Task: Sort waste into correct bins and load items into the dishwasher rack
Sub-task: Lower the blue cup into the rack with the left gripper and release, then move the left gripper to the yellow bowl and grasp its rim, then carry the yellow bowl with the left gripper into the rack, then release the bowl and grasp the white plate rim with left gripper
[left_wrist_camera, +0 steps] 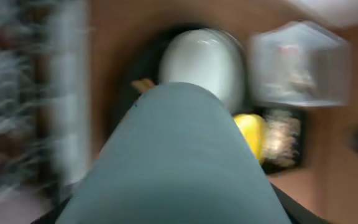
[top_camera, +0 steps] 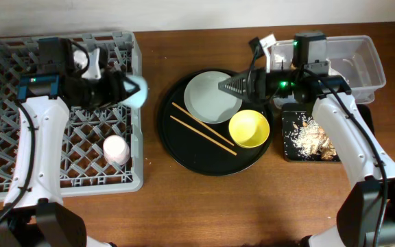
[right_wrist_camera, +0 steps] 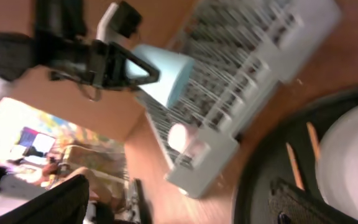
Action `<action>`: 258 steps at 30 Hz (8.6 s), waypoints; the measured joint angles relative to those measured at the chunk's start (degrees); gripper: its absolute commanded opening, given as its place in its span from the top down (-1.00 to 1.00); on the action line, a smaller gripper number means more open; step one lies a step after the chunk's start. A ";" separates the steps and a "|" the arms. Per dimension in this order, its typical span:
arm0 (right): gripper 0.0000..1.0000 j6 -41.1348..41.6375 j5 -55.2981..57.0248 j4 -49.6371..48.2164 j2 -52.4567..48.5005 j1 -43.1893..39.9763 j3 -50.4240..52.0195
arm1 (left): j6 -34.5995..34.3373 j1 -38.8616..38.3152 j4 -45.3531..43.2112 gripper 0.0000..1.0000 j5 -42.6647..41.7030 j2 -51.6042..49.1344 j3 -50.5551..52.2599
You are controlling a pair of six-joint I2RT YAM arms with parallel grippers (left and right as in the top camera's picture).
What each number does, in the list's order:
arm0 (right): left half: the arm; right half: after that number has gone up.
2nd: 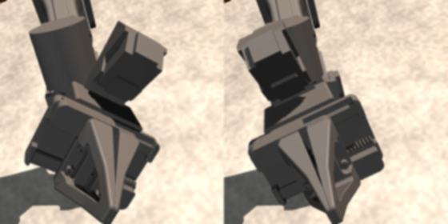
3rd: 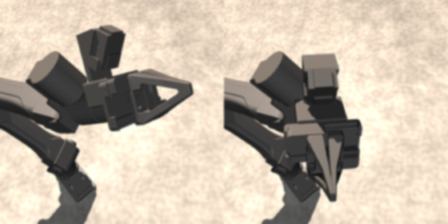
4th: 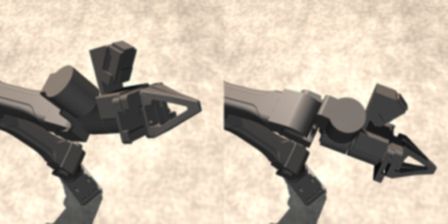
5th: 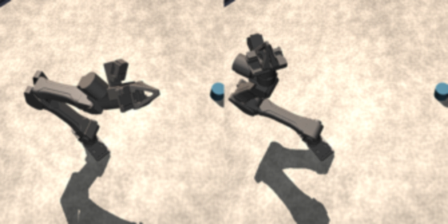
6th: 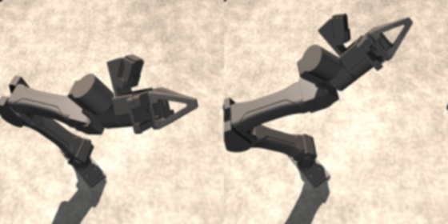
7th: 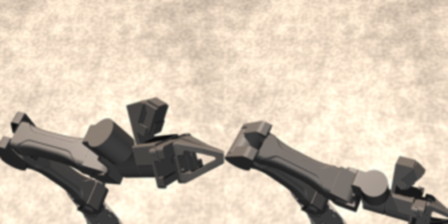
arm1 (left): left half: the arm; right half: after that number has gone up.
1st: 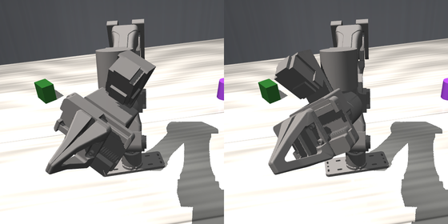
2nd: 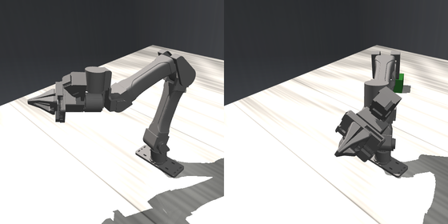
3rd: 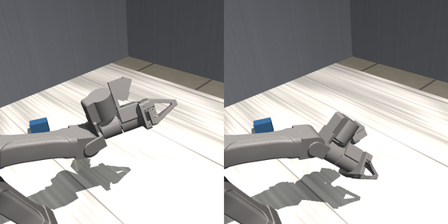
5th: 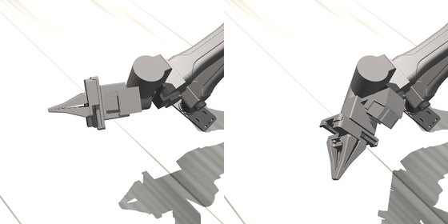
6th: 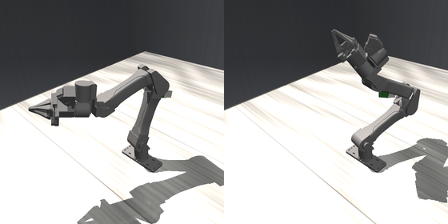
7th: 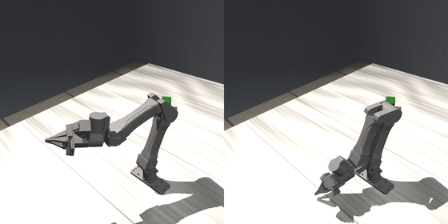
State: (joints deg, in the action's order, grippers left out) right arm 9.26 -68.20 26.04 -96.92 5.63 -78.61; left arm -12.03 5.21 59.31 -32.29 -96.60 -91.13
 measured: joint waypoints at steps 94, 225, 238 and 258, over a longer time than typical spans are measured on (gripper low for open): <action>-0.56 8.94 60.76 30.75 8.15 5.57 0.09 | 0.20 -17.07 11.34 -0.98 25.94 -12.39 -18.58; -0.97 11.78 64.78 39.15 21.70 -10.64 -5.84 | 21.66 -21.29 -29.92 -0.57 101.50 -37.88 -21.27; -0.97 11.78 64.81 39.10 21.70 -10.64 -5.84 | 22.18 -29.18 -21.68 -0.61 86.55 -35.87 -21.27; -0.97 11.78 64.81 39.12 21.70 -10.64 -5.84 | -8.85 -29.29 -10.05 -0.22 28.79 -32.13 -21.24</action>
State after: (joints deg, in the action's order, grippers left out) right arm 21.04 -3.40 65.17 -75.22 -5.02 -84.44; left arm -20.88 -24.08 49.25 -3.51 -128.73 -112.38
